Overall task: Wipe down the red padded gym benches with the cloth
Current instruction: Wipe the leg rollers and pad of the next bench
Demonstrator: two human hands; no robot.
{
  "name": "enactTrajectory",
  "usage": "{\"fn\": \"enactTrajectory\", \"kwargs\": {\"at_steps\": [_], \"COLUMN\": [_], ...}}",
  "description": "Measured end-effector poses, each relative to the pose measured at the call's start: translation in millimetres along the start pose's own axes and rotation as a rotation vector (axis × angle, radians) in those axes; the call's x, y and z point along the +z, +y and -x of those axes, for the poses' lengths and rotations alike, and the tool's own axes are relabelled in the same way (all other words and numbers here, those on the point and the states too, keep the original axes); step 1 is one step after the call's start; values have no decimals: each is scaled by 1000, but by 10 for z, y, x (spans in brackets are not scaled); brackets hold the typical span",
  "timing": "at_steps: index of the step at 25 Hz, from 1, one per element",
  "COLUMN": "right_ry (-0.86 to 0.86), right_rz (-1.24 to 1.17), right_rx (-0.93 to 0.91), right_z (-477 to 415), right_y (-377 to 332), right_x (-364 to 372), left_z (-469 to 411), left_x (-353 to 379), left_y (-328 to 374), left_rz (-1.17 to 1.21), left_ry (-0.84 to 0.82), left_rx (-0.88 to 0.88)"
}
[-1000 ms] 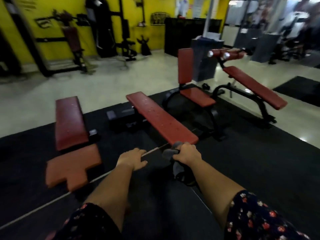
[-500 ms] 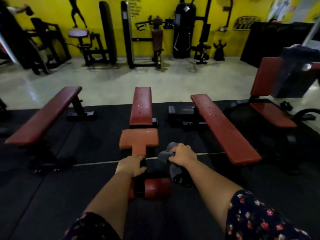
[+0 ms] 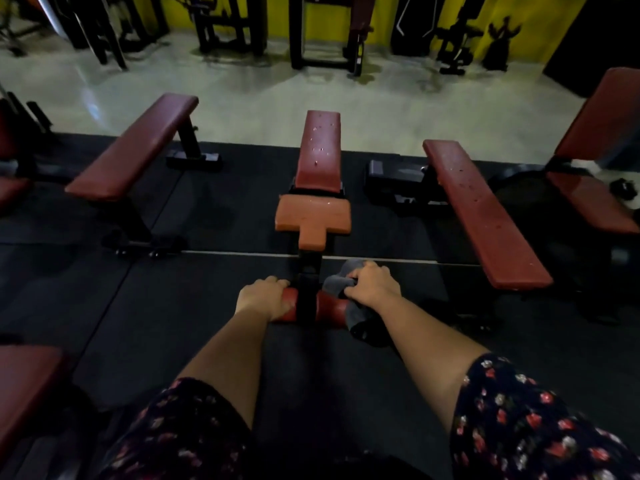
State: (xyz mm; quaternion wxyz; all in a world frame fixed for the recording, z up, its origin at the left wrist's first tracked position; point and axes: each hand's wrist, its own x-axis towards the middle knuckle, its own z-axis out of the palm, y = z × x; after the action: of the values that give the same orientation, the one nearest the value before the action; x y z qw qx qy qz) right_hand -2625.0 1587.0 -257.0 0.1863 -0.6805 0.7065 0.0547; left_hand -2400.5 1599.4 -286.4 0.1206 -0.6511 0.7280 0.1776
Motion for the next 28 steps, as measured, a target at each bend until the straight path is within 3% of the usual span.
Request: {"fn": "enactTrajectory", "kwargs": {"at_steps": [8, 12, 18, 25, 28], "right_ry": [-51, -74, -110, -148, -182], "right_rz": [-39, -39, -91, -143, -135], "right_rx": [-19, 59, 114, 268, 248], "right_z": [-456, -686, -964, -1144, -1328], "right_y": [373, 489, 394, 349, 315], "right_x": [154, 304, 528, 1462, 1950], "left_z": [-296, -485, -920, -1523, -1789], "left_x": [178, 244, 350, 1032, 1420], "left_y": [201, 338, 50, -375, -529], "left_rz": [12, 80, 60, 140, 138], "left_ry": [-27, -1, -30, -17, 5], "left_rx": [-79, -62, -11, 100, 110]}}
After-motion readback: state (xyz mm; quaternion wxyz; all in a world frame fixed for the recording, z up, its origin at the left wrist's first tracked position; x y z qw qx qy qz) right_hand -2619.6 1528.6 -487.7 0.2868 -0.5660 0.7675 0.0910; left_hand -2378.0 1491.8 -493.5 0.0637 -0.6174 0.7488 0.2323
